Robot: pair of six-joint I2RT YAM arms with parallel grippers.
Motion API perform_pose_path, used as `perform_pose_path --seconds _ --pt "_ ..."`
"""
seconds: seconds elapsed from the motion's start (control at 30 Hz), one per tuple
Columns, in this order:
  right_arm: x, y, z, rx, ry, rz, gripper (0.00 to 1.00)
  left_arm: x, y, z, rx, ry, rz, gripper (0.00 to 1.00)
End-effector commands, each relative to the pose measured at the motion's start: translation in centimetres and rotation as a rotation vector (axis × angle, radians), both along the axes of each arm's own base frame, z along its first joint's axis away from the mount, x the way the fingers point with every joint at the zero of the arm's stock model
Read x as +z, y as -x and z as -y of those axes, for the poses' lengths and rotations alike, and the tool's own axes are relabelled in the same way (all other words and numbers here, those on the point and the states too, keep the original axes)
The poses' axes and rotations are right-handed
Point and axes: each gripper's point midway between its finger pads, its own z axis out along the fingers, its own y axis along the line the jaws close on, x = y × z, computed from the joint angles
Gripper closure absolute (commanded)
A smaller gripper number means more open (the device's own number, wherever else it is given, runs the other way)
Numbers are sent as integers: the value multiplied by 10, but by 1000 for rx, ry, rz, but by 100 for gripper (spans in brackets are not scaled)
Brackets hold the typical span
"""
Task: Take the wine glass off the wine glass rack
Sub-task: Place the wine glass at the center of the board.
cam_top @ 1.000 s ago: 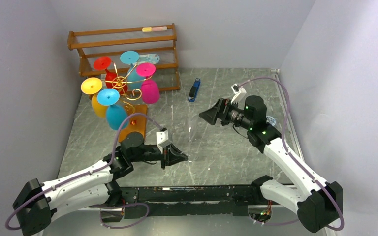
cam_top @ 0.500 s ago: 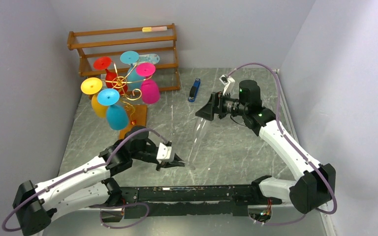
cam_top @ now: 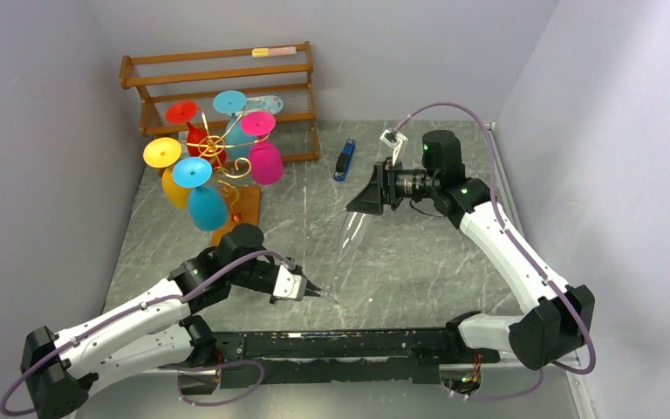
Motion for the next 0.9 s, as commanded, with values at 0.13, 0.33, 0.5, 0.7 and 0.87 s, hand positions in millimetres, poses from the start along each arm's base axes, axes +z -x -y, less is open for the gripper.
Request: perform_pose_path --seconds 0.13,0.33,0.5,0.7,0.87 --pt "-9 16 4 67 43 -94 36 17 -5 -1 -32 23 127 95" --pt "-7 23 2 82 19 -173 48 11 -8 -3 -40 -10 151 95" --pt "-12 38 -1 152 1 -288 55 13 -20 -5 15 -19 200 95" --pt "-16 45 -2 204 0 -349 59 15 -31 -8 60 -32 257 95" --pt "-24 48 -2 212 12 -403 68 -1 -39 -12 62 -116 285 95"
